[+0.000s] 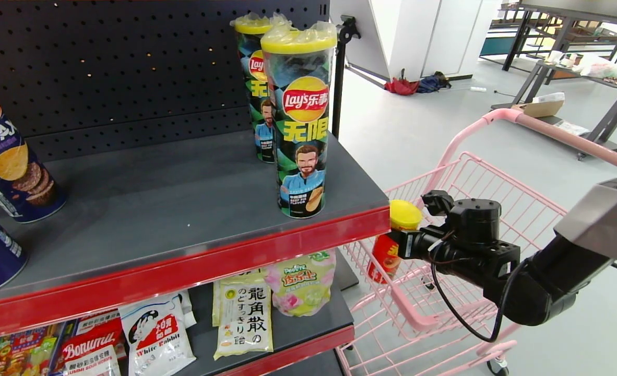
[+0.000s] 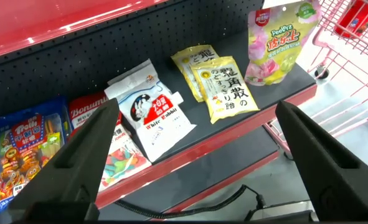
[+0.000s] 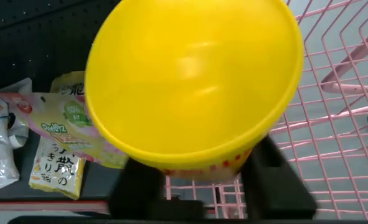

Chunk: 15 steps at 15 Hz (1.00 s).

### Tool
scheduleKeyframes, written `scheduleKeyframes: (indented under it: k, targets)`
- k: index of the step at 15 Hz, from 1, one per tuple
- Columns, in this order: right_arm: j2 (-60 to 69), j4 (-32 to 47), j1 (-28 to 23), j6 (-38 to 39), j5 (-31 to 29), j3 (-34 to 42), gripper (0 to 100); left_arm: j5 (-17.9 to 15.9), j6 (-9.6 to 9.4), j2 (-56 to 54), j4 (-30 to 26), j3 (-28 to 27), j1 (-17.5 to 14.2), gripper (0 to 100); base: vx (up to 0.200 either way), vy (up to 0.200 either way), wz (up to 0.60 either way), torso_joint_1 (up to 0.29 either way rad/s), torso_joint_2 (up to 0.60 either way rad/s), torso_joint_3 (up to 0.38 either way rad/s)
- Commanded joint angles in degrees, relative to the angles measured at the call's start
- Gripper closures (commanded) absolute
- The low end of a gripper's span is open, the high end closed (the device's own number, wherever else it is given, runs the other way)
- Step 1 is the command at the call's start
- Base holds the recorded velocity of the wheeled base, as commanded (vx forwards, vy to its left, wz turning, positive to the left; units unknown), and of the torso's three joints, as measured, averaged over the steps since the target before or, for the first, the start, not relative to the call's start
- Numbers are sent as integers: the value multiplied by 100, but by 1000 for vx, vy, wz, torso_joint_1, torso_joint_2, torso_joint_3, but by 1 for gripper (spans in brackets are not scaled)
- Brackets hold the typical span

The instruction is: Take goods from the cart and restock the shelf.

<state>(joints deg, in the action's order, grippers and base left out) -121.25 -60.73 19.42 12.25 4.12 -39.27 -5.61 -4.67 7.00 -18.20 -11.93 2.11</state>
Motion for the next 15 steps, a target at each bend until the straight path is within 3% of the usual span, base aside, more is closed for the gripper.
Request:
scheduleKeyframes:
  k: [1,10,15]
  targets:
    - [-57,18,9,5,19,-2,100,-2,1,-14,1,-2,-9,0,0,0,0,0,0,0]
    - [936,255,-79,-197,-175,-46,100,-28,1,-128,1,25,0,0,0,0,0,0,0,0]
    - [2800,1986,-439,-777,-175,-415,100,-81,1,-146,18,95,0,0,0,0,0,0,0,0]
